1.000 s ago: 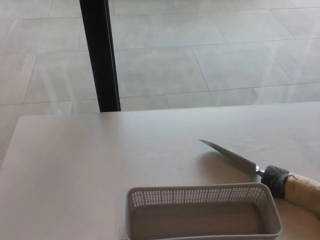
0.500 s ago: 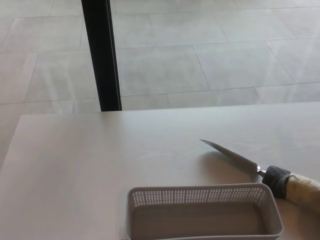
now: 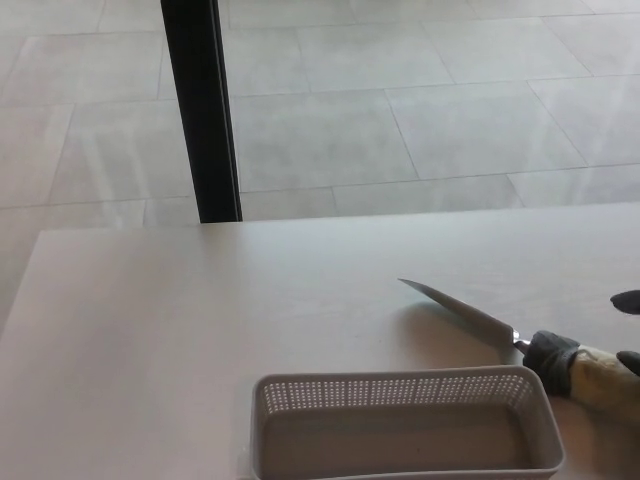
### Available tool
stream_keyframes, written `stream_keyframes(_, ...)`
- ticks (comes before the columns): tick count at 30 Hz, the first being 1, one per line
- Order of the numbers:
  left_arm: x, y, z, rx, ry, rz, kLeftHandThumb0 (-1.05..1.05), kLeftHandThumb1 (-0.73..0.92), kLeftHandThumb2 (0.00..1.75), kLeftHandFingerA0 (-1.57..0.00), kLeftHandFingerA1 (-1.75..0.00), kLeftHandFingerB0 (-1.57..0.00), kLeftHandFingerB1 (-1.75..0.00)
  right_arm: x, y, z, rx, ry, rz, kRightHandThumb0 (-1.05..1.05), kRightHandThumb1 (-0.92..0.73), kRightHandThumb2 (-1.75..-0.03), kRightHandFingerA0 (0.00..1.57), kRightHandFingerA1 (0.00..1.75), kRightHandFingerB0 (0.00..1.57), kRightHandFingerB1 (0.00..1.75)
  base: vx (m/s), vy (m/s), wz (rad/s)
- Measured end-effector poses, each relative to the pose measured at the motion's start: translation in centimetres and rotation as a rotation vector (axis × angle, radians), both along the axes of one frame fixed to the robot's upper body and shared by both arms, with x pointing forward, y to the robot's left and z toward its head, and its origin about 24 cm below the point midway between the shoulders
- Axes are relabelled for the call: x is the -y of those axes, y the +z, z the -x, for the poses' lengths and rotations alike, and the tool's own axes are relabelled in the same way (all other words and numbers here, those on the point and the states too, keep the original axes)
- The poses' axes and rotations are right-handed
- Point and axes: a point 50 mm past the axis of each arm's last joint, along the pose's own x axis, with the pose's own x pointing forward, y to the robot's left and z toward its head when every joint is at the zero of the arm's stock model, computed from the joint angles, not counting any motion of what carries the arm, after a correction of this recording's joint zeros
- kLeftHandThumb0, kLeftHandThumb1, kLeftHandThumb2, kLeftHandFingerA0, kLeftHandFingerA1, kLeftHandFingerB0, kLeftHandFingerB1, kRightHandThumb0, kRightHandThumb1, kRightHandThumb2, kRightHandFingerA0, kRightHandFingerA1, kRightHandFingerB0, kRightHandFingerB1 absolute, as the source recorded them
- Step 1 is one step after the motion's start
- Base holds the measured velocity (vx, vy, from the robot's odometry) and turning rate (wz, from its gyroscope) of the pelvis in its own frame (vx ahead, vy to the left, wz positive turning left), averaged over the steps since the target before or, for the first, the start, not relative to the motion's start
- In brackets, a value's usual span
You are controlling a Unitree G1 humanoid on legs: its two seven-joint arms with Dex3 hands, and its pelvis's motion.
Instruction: A garden tool is kept on the righthand side and a container is kept on the lefthand side on a desk infront of the robot. the robot uses its right hand to pick up the garden tool and makes a scooping motion inside the container
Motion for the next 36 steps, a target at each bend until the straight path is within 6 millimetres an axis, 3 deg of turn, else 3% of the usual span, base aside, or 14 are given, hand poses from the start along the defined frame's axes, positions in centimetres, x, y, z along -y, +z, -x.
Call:
stream_keyframes(11,0.0,0.0,-0.2,0.005,-0.004,0.003,-0.39,0.66,0.6,-0.69,-0.73,-0.48,-0.56,-1.6,-1.3,-0.8,-0.063,0.11,0.204,-0.85,-0.79,-0.75,0.23,0.45,0.34,0.35,0.0,0.0,0.0)
stream_keyframes(19,0.0,0.1,-0.3,0.01,-0.009,0.004,-0.38,0.66,0.6,-0.69,-0.74,-0.5,-0.57,-3.1,-1.9,-0.7,-0.069,0.206,0.339,-0.79,-0.74,-0.63,0.17,0.46,0.29,0.3,0.0,0.0,0.0)
stream_keyframes(20,0.0,0.1,-0.3,0.011,-0.009,0.003,-0.39,0.66,0.6,-0.68,-0.73,-0.5,-0.56,-3.2,-2.0,-0.7,-0.069,0.209,0.35,-0.72,-0.53,-0.89,0.08,0.52,0.21,0.45,0.0,0.0,0.0)
stream_keyframes(23,0.0,0.1,-0.4,0.012,-0.009,0.003,-0.38,0.66,0.59,-0.7,-0.73,-0.47,-0.54,-3.3,-2.3,-0.8,-0.079,0.21,0.41,-0.66,-0.51,-0.84,0.04,0.51,0.22,0.44,0.0,0.0,0.0)
stream_keyframes(24,0.0,0.1,-0.4,0.012,-0.009,0.004,-0.39,0.65,0.59,-0.71,-0.75,-0.47,-0.54,-3.3,-2.4,-0.8,-0.083,0.207,0.427,-0.62,-0.66,-0.61,0.06,0.49,0.31,0.32,0.0,0.0,0.0)
stream_keyframes(25,0.0,0.1,-0.4,0.013,-0.008,0.004,-0.41,0.67,0.6,-0.67,-0.74,-0.45,-0.55,-3.2,-2.5,-0.8,-0.088,0.203,0.446,-0.72,-0.51,-0.84,0.05,0.52,0.23,0.45,0.0,0.0,0.0)
stream_keyframes(28,0.0,0.1,-0.4,0.013,-0.009,0.005,-0.4,0.65,0.6,-0.67,-0.73,-0.46,-0.55,-2.9,-2.7,-1.0,-0.101,0.177,0.503,-0.72,-0.51,-0.85,0.05,0.54,0.22,0.44,0.0,0.0,0.0)
stream_keyframes(29,0.0,0.1,-0.4,0.013,-0.009,0.005,-0.4,0.65,0.6,-0.67,-0.75,-0.48,-0.57,-2.8,-2.7,-1.1,-0.103,0.169,0.52,-0.68,-0.66,-0.6,0.05,0.52,0.28,0.32,0.0,0.0,0.0)
stream_keyframes(30,0.0,0.1,-0.4,0.014,-0.008,0.006,-0.4,0.65,0.6,-0.67,-0.75,-0.48,-0.57,-2.7,-2.7,-1.2,-0.106,0.159,0.541,-0.68,-0.66,-0.6,0.05,0.52,0.28,0.32,0.0,0.0,0.0)
stream_keyframes(31,0.0,0.1,-0.4,0.014,-0.008,0.006,-0.4,0.67,0.6,-0.65,-0.69,-0.45,-0.53,-2.6,-2.7,-1.3,-0.109,0.15,0.561,-0.72,-0.52,-0.85,0.07,0.57,0.17,0.43,0.0,0.0,0.0)
stream_keyframes(33,0.0,0.1,-0.4,0.014,-0.009,0.007,-0.39,0.67,0.6,-0.67,-0.7,-0.48,-0.55,-2.4,-2.9,-1.4,-0.118,0.133,0.598,-0.71,-0.51,-0.84,0.1,0.57,0.17,0.42,0.0,0.0,0.0)
stream_keyframes(34,0.0,0.1,-0.4,0.014,-0.009,0.008,-0.39,0.67,0.6,-0.6,-0.68,-0.43,-0.52,-2.4,-2.9,-1.4,-0.119,0.129,0.607,-0.69,-0.5,-0.86,0.3,0.67,0.18,0.42,0.0,0.0,0.0)
stream_keyframes(35,0.1,0.1,-0.5,0.014,-0.009,0.009,-0.39,0.67,0.6,-0.6,-0.68,-0.43,-0.52,-2.4,-3.0,-1.4,-0.124,0.12,0.628,-0.69,-0.5,-0.86,0.3,0.67,0.18,0.42,0.0,0.0,0.0)
stream_keyframes(36,0.1,0.1,-0.5,0.014,-0.009,0.011,-0.4,0.67,0.6,-0.61,-0.69,-0.46,-0.54,-2.5,-3.1,-1.5,-0.126,0.115,0.642,-0.66,-0.62,-0.6,0.46,0.75,0.24,0.31,0.0,0.0,0.0)
